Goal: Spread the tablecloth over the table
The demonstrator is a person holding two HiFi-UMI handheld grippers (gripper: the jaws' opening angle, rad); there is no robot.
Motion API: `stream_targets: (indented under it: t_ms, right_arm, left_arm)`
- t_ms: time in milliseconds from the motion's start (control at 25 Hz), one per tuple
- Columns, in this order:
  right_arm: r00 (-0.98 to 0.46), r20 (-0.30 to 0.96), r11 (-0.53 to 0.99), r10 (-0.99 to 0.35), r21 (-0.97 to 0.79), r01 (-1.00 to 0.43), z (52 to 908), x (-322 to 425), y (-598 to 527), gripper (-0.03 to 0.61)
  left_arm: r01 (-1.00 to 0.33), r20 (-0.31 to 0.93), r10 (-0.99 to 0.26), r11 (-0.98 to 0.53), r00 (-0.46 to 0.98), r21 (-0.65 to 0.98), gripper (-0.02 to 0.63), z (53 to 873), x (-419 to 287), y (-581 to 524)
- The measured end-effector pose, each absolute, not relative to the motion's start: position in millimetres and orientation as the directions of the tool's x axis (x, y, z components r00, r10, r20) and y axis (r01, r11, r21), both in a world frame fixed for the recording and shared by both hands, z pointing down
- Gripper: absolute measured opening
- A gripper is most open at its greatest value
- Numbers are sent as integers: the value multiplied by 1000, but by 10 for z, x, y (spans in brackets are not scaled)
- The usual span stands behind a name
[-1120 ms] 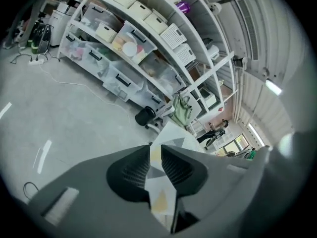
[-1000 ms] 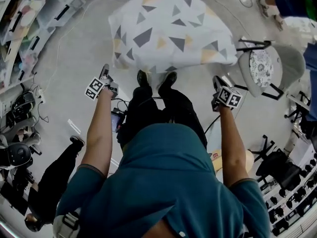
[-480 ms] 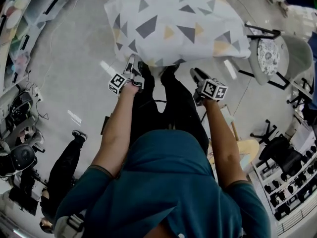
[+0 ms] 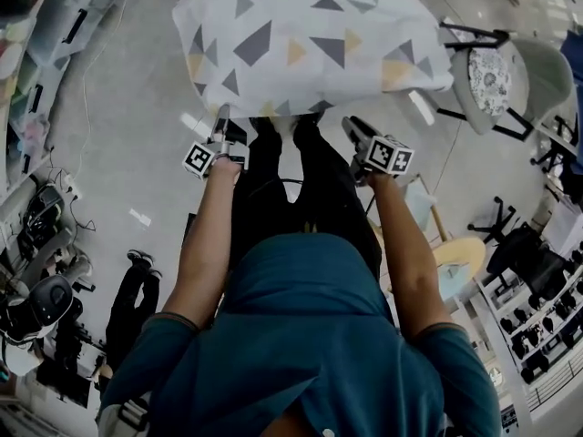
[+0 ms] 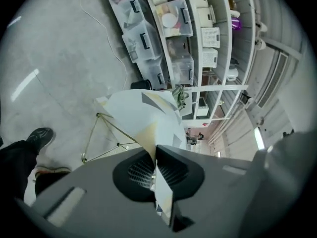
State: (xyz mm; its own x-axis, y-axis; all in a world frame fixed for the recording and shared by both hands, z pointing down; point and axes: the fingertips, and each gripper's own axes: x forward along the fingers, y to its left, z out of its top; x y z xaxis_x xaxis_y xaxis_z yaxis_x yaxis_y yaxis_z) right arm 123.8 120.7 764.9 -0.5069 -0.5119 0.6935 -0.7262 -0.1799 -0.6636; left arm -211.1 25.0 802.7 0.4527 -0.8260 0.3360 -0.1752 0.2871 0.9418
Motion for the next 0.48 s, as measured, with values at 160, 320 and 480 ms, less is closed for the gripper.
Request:
stream_targets:
  t_ms: [160,320,480]
  right_arm:
    - [-500,699,-210,-511,-666,-716,7703,1233,1254,110]
    - [-503,685,-252,-526,-691,-677,7772,1084,1383,110]
    - [-599,611,-242,-518,-776,-582,7757,864,1458,180]
  left_arm:
    - [-187,305,-803,243,512,952,3,7699,-2162,330]
    - [-199,340,-789,277,512,940,3,7573,-2400,602]
    - [-166,349,-792,308,501,937,3,7388,-2458,671]
